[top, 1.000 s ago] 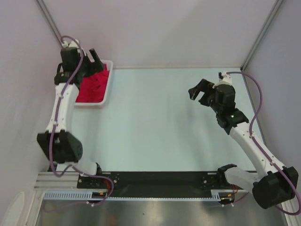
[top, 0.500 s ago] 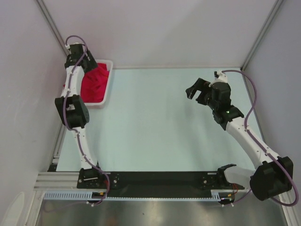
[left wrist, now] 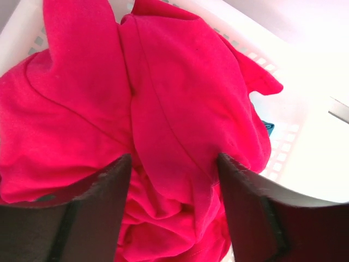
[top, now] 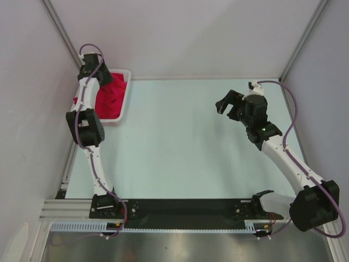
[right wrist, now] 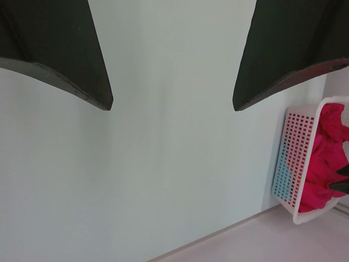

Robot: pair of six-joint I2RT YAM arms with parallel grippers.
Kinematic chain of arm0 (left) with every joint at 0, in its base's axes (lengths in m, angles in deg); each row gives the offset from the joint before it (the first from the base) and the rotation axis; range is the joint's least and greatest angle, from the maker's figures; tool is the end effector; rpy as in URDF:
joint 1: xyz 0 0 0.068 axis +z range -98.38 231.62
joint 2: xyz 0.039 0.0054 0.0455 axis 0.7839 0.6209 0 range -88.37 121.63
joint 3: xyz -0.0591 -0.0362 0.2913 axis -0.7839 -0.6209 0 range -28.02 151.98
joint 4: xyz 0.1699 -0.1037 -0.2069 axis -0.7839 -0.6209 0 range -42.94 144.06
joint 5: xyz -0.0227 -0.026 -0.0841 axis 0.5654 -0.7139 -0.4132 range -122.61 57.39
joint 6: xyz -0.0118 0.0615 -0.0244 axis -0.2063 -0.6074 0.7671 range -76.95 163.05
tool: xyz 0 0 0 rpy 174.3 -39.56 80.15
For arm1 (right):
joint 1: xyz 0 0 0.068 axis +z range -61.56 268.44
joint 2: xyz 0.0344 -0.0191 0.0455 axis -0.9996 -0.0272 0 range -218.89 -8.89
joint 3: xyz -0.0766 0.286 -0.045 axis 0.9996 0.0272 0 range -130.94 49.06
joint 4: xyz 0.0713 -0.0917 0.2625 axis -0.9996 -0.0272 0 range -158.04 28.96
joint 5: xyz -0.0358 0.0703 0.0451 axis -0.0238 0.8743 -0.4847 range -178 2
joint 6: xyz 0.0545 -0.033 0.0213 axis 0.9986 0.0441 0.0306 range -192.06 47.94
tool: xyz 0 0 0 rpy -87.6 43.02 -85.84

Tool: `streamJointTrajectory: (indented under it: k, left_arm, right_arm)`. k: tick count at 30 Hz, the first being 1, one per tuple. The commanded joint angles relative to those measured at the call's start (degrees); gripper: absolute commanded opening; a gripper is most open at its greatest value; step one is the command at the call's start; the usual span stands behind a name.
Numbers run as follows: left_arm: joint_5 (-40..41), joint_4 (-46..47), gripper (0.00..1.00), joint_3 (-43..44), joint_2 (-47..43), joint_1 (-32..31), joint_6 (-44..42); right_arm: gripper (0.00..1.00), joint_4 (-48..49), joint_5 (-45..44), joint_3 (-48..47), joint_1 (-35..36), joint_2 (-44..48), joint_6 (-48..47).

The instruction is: Fold and stack the t-shirts

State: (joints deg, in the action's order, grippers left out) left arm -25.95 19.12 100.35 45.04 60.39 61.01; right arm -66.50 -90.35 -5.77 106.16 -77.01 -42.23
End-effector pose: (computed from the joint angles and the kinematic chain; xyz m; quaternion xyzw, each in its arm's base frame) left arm 0.5863 0.0968 0.2793 -0.2330 0.8745 0.0186 0.4250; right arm 0.2968 0.0925 0.3388 0.0976 0.8069 0.2194 0.5397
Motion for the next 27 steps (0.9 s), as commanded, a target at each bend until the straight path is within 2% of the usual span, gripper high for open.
streamJointTrajectory:
  k: [1,6,8,9,10,11,12,13,15,16,20,27]
  left_arm:
    - [-1.9,1.4,0.58,3.1,1.3,-0.3,-0.3]
    - [-3.8,2.1,0.54,4.2,1.8,-0.3,1.3]
    - [-3.8,2.1,0.57,4.8,1.4,-0.3,1.7]
    - [-3.6,2.1,0.62,4.7,1.2,-0.3,1.8]
    - [-3.6,2.1,0.61,4.8,1.1,-0.2,2.0]
    - [-3.5,2.2,0.57,5.0,1.2,-0.2,2.2]
    - [-3.8,2.1,0.47,5.3,1.4,-0.3,2.5]
    - [-4.1,2.1,0.26,5.8,1.9,-0.3,2.7]
    - [-5.0,0.8,0.11,9.0,3.5,-0.3,3.7]
    - [-5.0,0.1,0.0,10.0,4.1,-0.3,4.1]
    - [-3.3,-0.7,0.0,10.8,3.3,-0.4,4.1]
    - [-3.1,-1.0,0.0,16.2,-9.1,-3.7,1.8]
  right_arm:
    - [1.0,1.8,-2.0,-1.4,-0.2,1.8,-1.5]
    - [1.0,0.9,-2.9,-2.0,-0.3,2.4,-2.8]
    - [1.0,0.8,-4.1,-1.6,-0.3,2.8,-3.3]
    - [1.0,0.8,-4.5,-1.4,-0.4,3.0,-3.3]
    - [1.0,0.7,-4.9,-1.2,-0.5,3.0,-3.5]
    - [1.0,0.9,-4.9,-1.2,-0.7,2.9,-3.5]
    - [1.0,0.9,-4.8,-1.2,-0.8,2.9,-3.5]
    - [1.0,1.1,-4.6,-1.2,-0.8,2.9,-3.5]
    - [1.0,1.1,-4.2,-1.3,-1.1,2.6,-4.1]
    - [1.0,0.6,-4.2,-1.4,-1.1,2.8,-4.2]
    - [1.0,-0.6,-5.2,-0.9,-1.5,4.8,-5.0]
    - [1.0,-1.6,-7.2,-0.3,-2.4,8.1,-2.4]
